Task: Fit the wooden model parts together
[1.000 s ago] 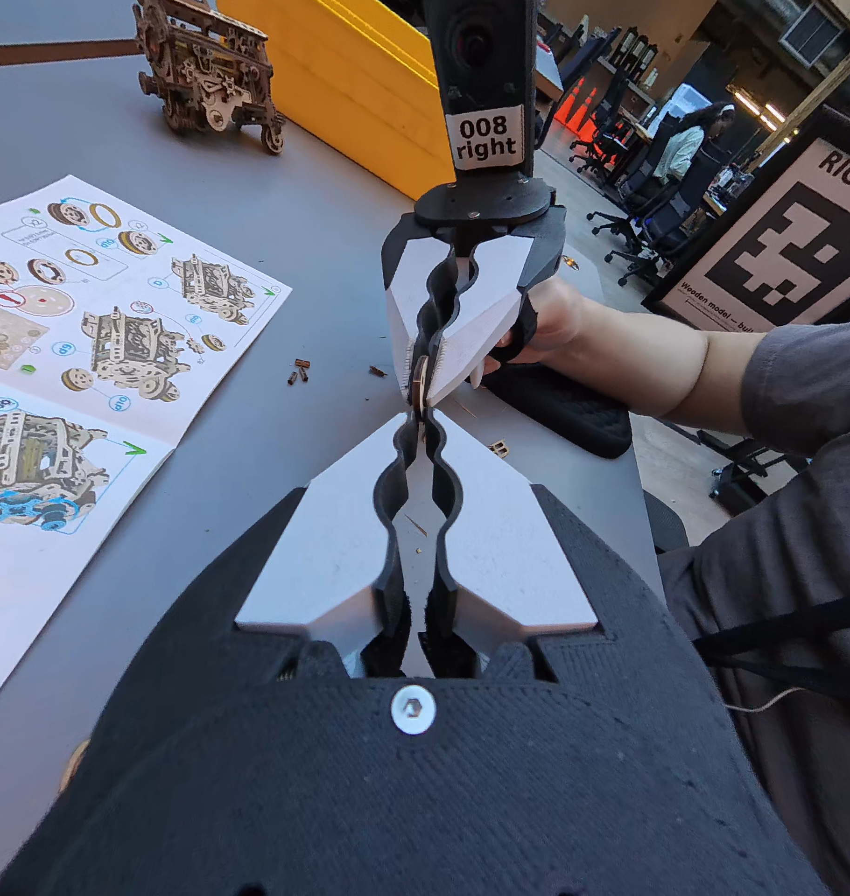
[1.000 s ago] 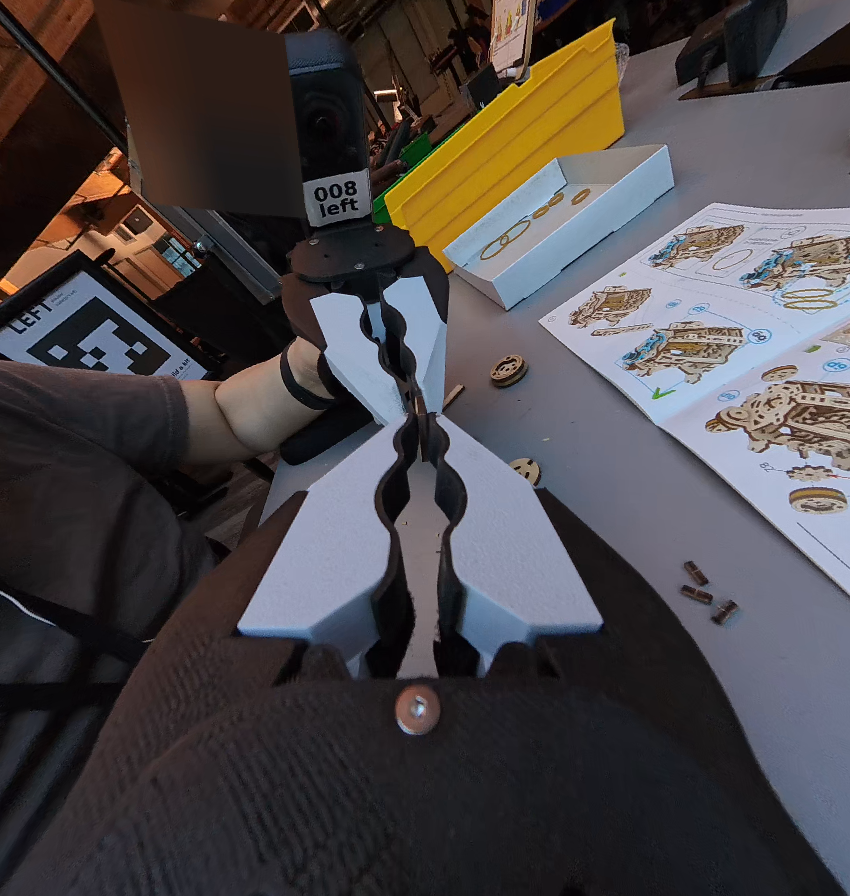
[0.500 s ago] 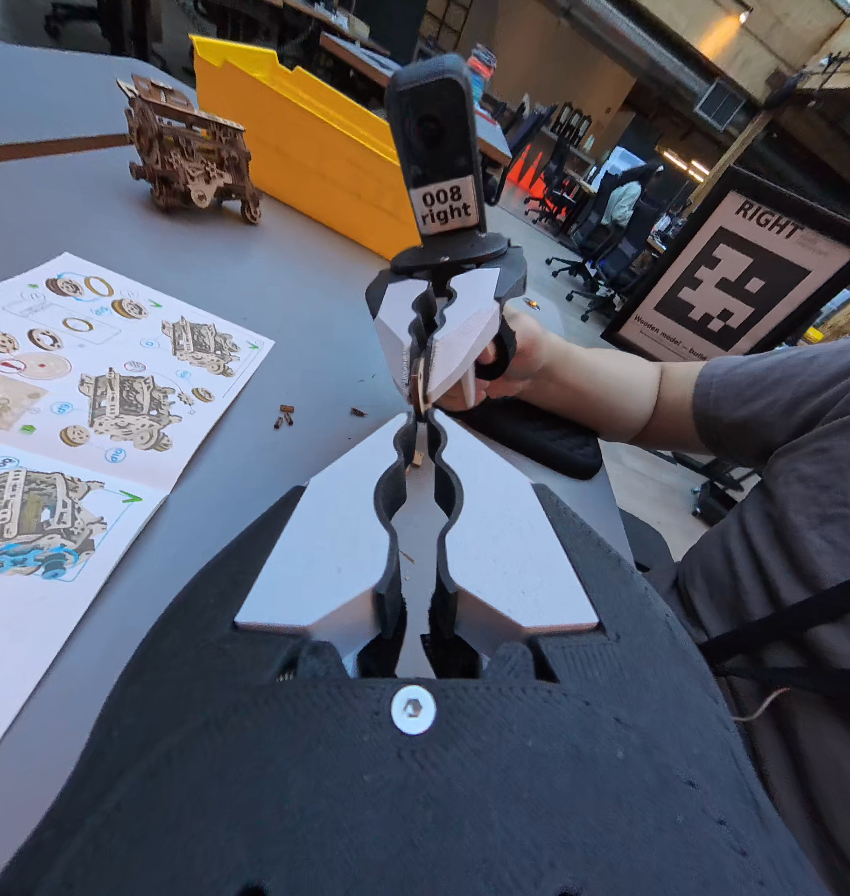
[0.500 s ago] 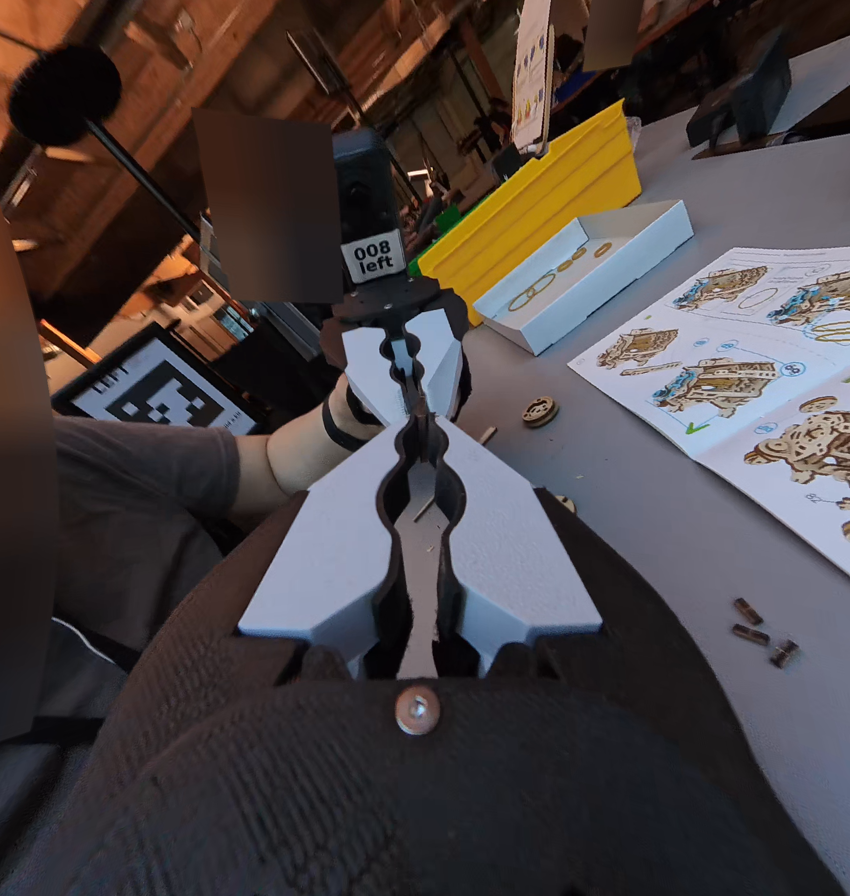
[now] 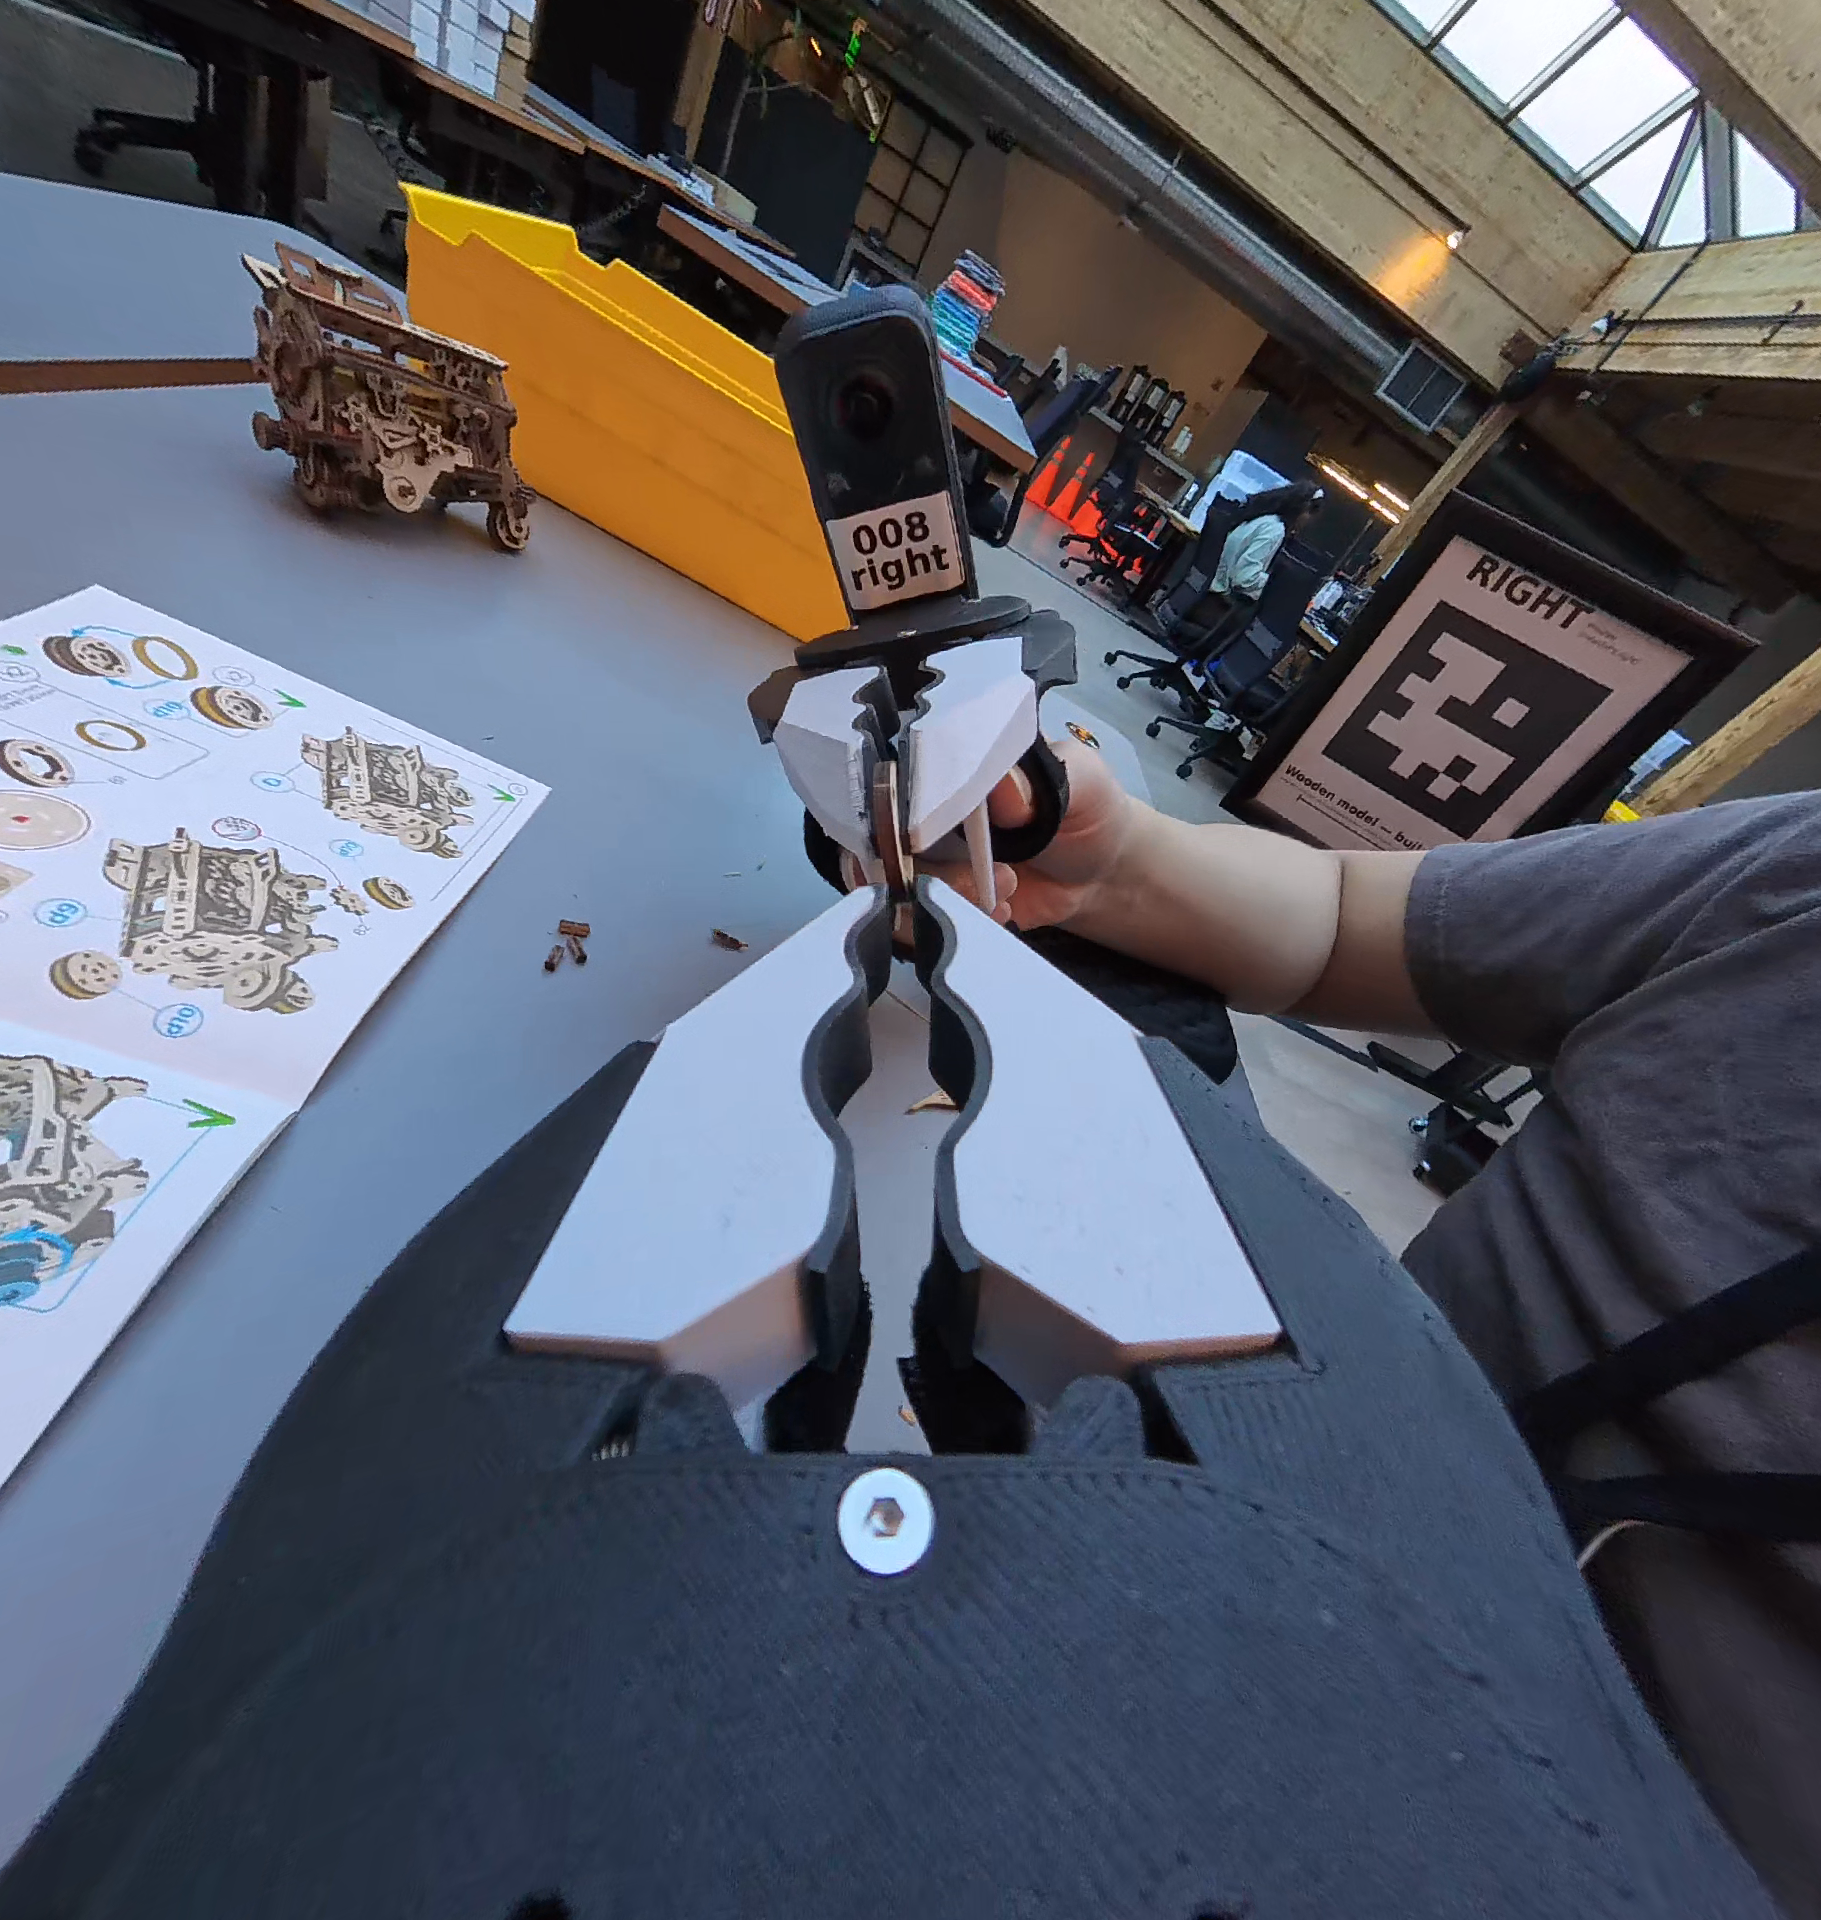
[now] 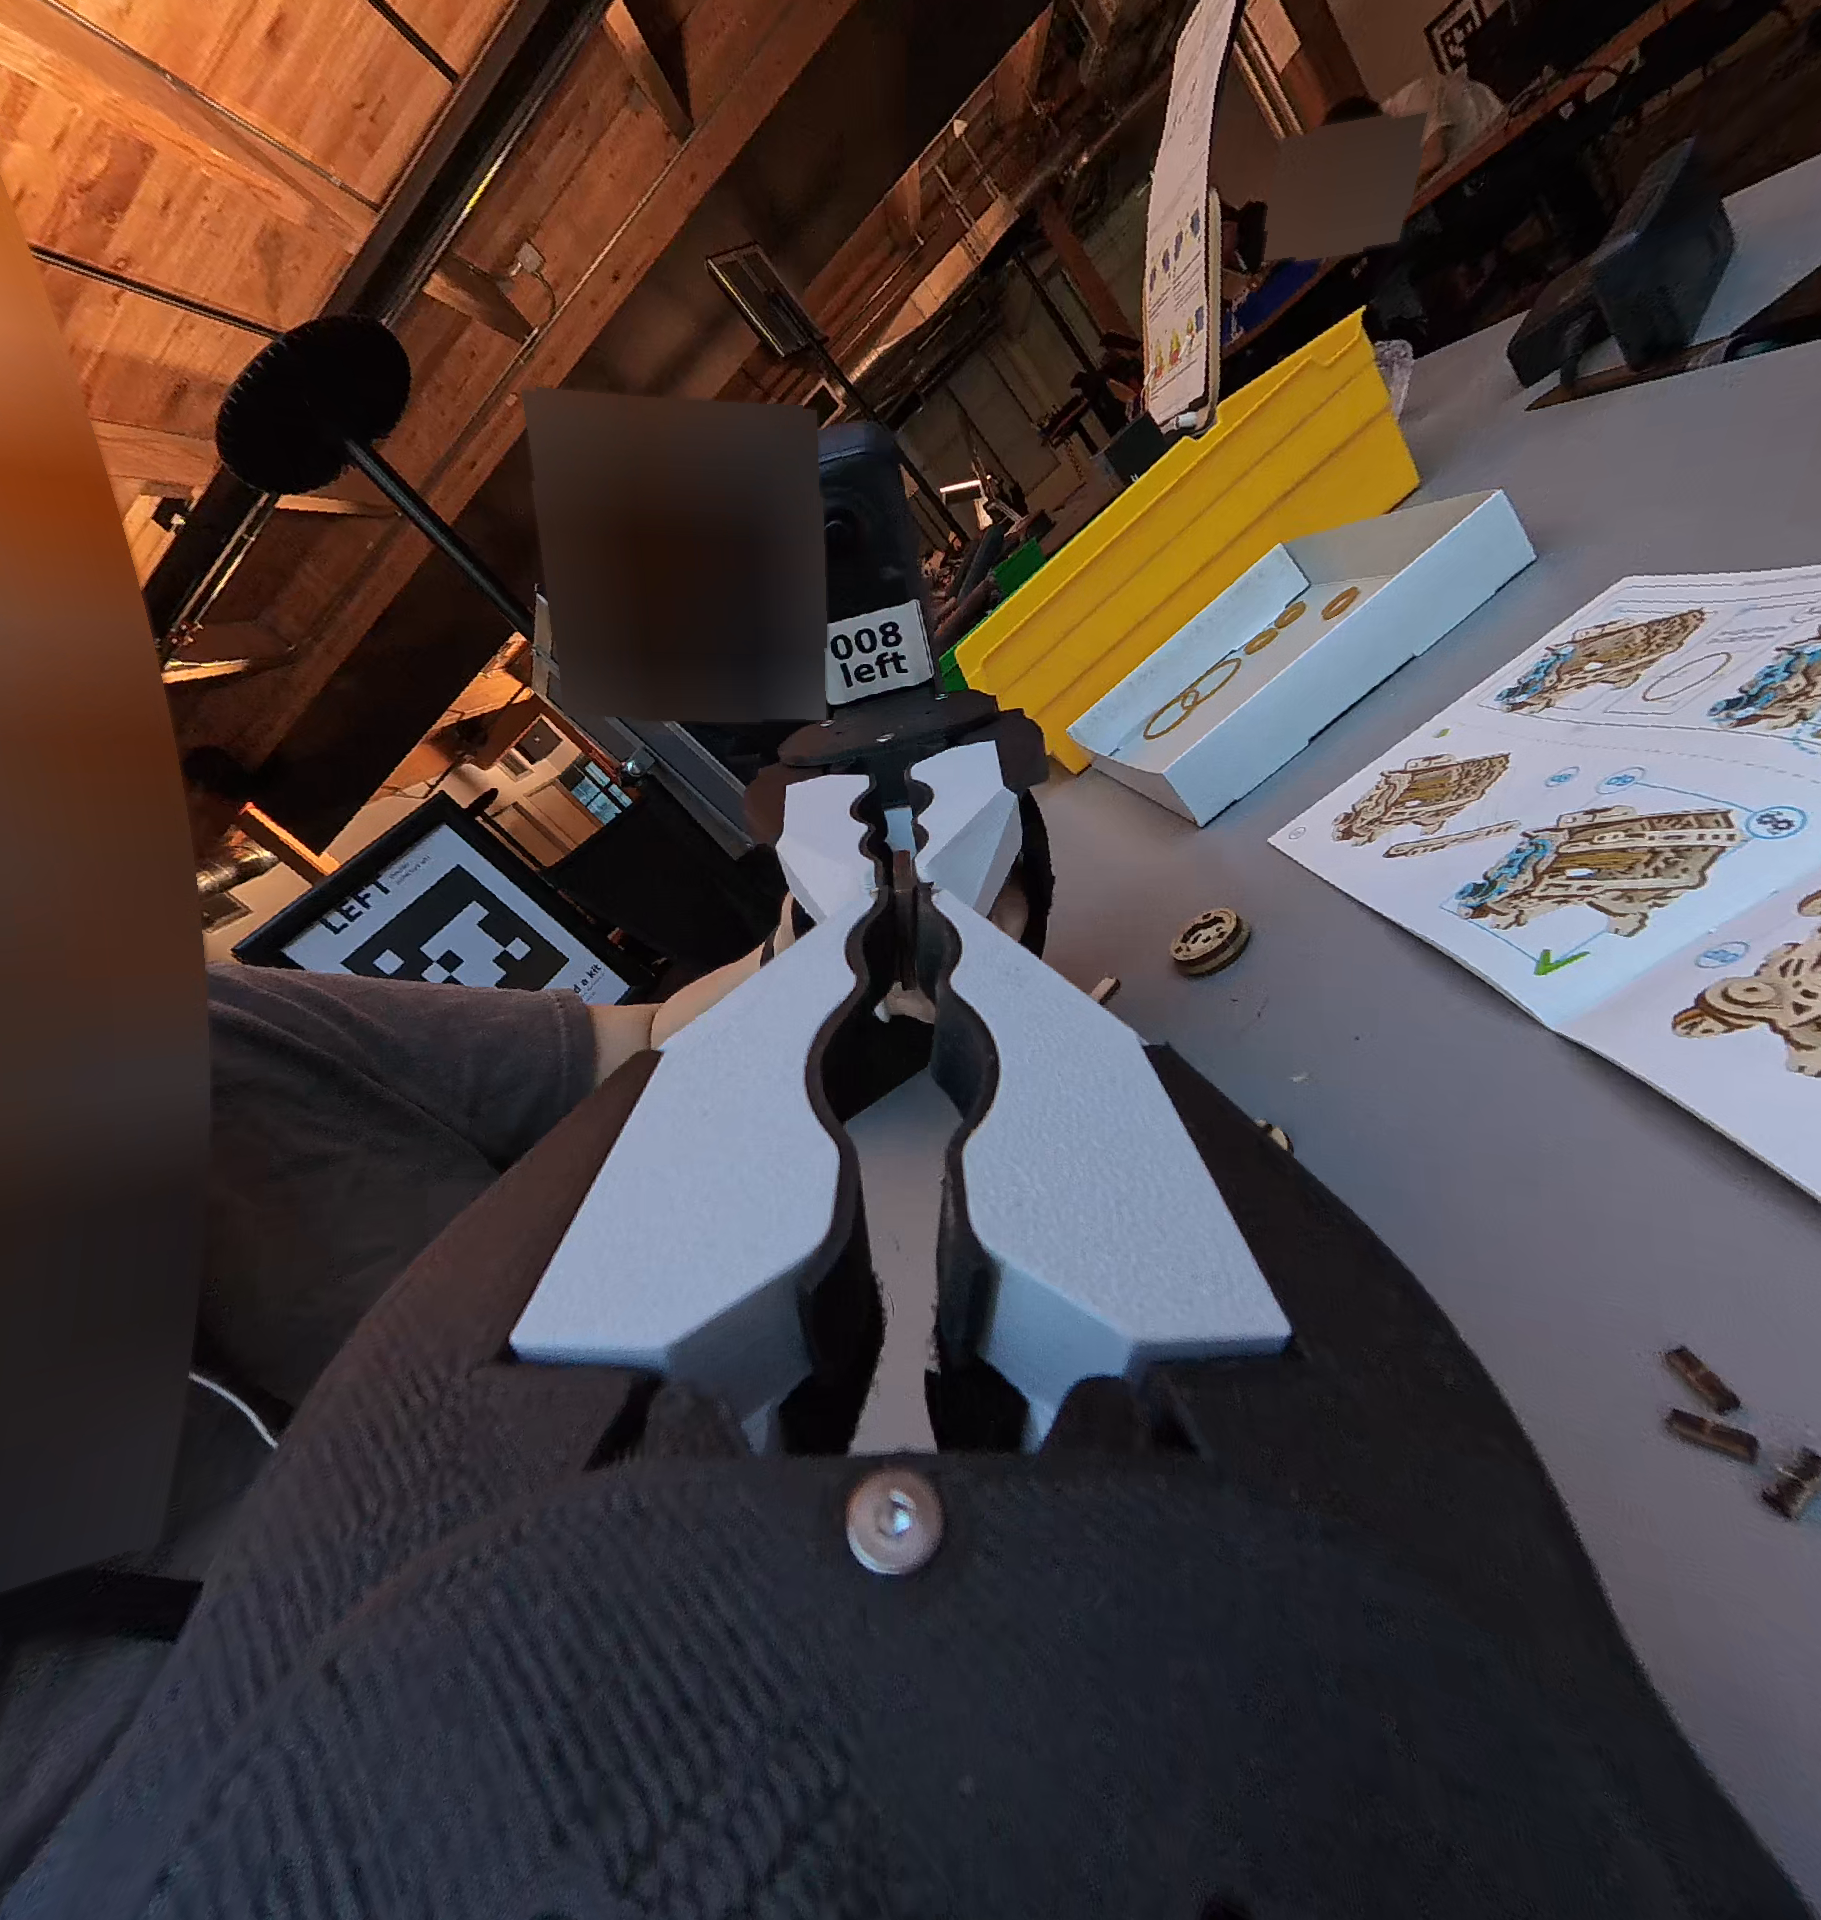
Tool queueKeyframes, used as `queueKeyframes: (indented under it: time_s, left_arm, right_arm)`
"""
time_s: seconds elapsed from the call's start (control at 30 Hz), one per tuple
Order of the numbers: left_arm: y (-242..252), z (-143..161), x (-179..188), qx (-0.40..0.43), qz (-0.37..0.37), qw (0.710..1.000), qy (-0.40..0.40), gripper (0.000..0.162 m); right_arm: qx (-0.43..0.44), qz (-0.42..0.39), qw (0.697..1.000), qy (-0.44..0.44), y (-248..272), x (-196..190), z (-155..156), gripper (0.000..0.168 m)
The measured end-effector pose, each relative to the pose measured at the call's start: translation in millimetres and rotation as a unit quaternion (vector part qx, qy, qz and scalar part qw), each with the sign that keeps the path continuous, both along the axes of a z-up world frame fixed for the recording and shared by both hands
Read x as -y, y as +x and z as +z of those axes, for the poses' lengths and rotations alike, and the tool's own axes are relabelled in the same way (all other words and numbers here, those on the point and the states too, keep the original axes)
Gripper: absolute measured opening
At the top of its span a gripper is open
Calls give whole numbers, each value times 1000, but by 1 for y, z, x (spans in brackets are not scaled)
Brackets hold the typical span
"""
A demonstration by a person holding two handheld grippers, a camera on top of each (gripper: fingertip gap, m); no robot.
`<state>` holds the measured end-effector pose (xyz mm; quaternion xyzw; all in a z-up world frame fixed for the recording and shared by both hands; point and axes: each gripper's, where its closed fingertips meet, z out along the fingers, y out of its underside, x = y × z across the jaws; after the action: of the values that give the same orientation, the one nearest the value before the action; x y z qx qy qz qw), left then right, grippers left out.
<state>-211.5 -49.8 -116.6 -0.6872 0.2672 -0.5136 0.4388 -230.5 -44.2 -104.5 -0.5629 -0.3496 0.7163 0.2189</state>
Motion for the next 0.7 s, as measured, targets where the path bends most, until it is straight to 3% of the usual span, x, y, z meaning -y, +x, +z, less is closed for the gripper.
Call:
queueKeyframes:
  time_s: [0.7]
  left_arm:
    - [-3,-9,3,0,-29,999,-35,0]
  right_arm:
    - [25,5,1000,13,-1,3,-14,1]
